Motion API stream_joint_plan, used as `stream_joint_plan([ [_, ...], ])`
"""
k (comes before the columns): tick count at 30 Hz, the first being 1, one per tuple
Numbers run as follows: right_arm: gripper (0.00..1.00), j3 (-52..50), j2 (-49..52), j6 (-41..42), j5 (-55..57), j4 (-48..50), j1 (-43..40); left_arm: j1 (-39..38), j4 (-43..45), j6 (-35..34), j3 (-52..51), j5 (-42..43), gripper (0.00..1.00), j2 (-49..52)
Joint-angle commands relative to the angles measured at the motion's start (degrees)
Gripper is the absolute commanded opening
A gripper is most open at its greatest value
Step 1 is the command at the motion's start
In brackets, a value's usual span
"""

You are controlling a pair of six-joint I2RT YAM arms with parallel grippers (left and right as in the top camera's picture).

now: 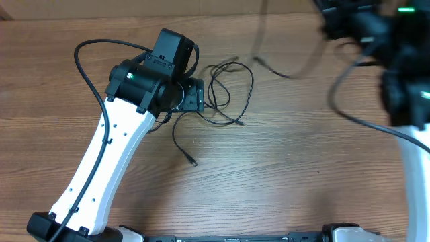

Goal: Untangle cables
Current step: 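Pull the held cable with the right gripper out to the right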

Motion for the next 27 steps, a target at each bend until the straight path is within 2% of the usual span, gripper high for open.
stream_joint_plan([
  [1,0.04,1.3,-2.1,-0.4,9.2,-1.8,-10.2,0.4,0.2,-0.3,-0.3,0.5,0.78,-0.4],
  [5,0.04,1.3,-1.4,-0.5,19.0,-6.7,-24.0,0.4,-0.4,-0.3,-0.3,0.6,0.78,-0.4],
  [8,0.04,1.3,0.8,-6.7,17.1,-9.1,-32.2,0.4,-1.0,-0.4,-0.3,0.6,0.78,-0.4],
  [11,0.04,1.3,2.8,-11.2,10.1,-10.7,-34.9,0.4,-0.5,-0.3,-0.3,3.0,0.78,-0.4],
  [15,0.04,1.3,5.3,-11.1,1.6,-10.9,-34.6,0.4,0.6,-0.3,-0.3,6.8,0.79,-0.4],
  [16,0.05,1.3,5.7,-11.1,-0.5,-11.0,-34.4,0.4,0.6,-0.3,-0.3,7.1,0.81,-0.4],
  [17,0.18,1.3,6.2,-11.1,-2.6,-11.1,-34.2,0.4,0.5,-0.2,-0.3,7.6,0.86,-0.4],
  [18,0.45,1.3,6.6,-11.1,-4.6,-11.3,-33.9,0.4,0.5,-0.1,-0.3,8.0,0.92,-0.4],
  [19,0.93,1.3,6.9,-11.1,-6.3,-11.5,-33.5,0.3,0.5,-0.1,-0.3,8.0,0.98,-0.4],
  [20,1.00,1.3,7.1,-10.9,-7.4,-11.6,-33.0,0.3,0.5,0.2,-0.3,8.0,1.00,-0.4],
  [27,1.00,1.3,7.7,-10.7,-15.3,-14.3,-26.0,0.3,2.6,3.3,-0.3,8.1,1.00,-0.4],
])
